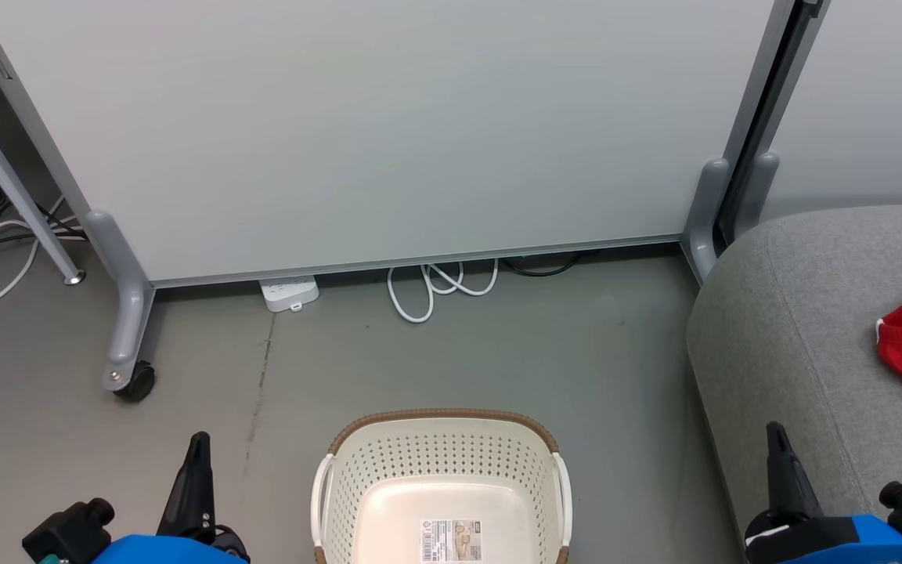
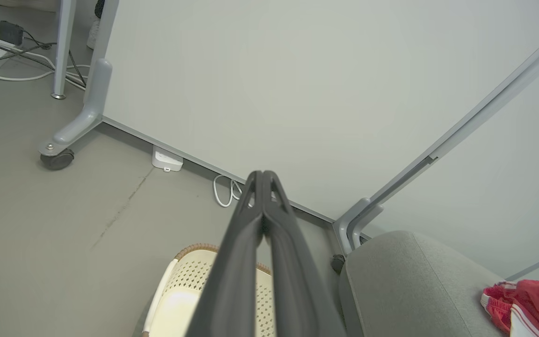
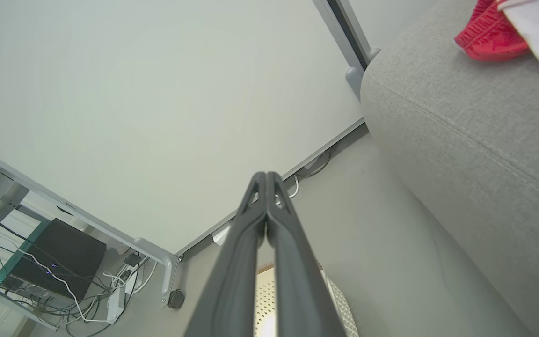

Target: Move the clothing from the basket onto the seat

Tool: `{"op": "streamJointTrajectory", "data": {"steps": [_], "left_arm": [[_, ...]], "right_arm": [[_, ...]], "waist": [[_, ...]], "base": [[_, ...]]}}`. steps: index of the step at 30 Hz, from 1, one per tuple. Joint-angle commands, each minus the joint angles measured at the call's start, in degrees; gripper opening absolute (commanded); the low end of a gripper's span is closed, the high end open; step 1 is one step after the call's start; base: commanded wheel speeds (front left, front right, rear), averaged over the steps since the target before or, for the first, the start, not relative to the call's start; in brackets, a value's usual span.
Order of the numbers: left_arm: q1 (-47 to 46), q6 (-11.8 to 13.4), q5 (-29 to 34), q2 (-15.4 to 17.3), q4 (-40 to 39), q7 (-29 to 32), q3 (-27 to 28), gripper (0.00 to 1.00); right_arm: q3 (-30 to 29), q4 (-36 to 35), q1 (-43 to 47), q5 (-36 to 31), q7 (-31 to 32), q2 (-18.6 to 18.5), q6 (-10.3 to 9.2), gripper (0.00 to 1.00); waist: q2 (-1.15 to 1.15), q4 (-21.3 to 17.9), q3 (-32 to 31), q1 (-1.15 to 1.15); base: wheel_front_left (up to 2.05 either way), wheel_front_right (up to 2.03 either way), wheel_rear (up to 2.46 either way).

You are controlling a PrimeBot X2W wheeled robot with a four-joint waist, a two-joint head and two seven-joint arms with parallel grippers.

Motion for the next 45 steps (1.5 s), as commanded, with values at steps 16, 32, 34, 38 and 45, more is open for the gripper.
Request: {"op": "streamJointTrajectory", "data": {"steps": [16,32,34,38,45], "left_arm": [[-2.0,-0.4,-13.5,0.3,-1.6,3.3,1.9,0.0],[-2.3,-0.5,-24.4,0.3,-2.1,6.1,3.3,0.0],[-2.3,-0.5,-25.6,0.3,-2.2,6.4,3.4,0.0],[-2.4,-0.6,-28.1,0.3,-2.3,7.0,3.7,0.0],[-2.6,-0.6,-32.1,0.4,-2.5,8.0,4.3,0.0]], "right_arm": [[-0.9,-1.4,-2.7,13.3,3.4,0.1,-0.04,0.0],[-1.5,-1.8,-3.6,23.9,6.3,0.2,-0.05,0.0],[-1.6,-1.9,-3.7,25.2,6.5,0.2,-0.05,0.0],[-1.7,-1.9,-3.9,27.5,7.2,0.2,-0.06,0.0],[-1.9,-2.0,-4.2,31.4,8.2,0.3,-0.06,0.0]], "waist": [[0.0,-0.6,0.1,0.0],[0.0,-1.1,0.2,0.0],[0.0,-1.2,0.3,0.0],[0.0,-1.3,0.3,0.0],[0.0,-1.6,0.3,0.0]], "base": [[0.0,0.0,0.0],[0.0,0.0,0.0],[0.0,0.0,0.0],[0.0,0.0,0.0],[0.0,0.0,0.0]]}}
